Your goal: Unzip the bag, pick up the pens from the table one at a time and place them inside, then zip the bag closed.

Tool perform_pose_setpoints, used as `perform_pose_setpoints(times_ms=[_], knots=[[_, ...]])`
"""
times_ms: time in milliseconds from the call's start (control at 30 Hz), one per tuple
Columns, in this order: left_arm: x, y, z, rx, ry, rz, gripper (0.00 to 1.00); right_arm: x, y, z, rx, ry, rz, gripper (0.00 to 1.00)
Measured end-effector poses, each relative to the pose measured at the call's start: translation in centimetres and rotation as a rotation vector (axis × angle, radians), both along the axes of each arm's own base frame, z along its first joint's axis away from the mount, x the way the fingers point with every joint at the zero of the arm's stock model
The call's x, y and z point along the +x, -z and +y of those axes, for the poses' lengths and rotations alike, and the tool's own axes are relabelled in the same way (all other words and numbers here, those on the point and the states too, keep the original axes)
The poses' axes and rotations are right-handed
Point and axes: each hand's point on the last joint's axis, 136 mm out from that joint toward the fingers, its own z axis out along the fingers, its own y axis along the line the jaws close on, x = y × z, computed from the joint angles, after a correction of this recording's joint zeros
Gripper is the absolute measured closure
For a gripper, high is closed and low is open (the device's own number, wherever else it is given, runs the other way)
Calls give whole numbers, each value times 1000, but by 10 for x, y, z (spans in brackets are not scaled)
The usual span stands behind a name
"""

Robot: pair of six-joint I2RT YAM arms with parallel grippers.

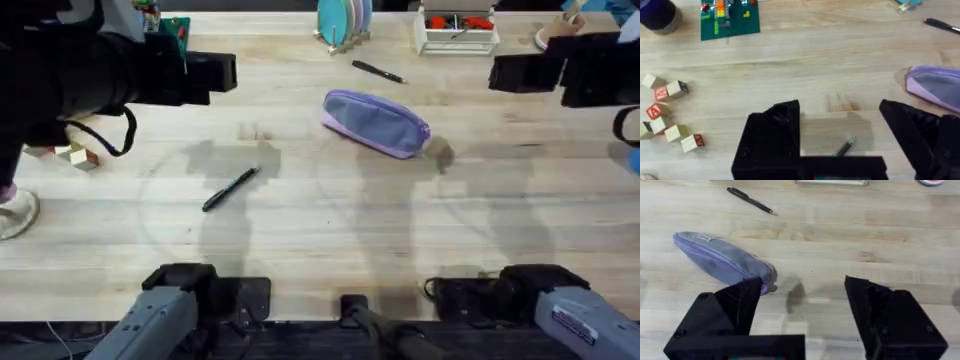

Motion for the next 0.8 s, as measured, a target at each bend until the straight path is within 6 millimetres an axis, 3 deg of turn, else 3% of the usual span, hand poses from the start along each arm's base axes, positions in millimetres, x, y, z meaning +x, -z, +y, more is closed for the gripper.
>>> perform_pose_setpoints(times_ms=[200, 533, 800], knots=[[1, -2, -12, 65, 148, -12, 7, 1, -1, 0, 0, 0, -5, 5], [13, -4, -55, 217, 601, -104, 7, 3, -3, 0, 0, 0, -17, 5], [20, -1, -88, 213, 865, -189, 7, 3, -3, 0, 0, 0, -18, 5]])
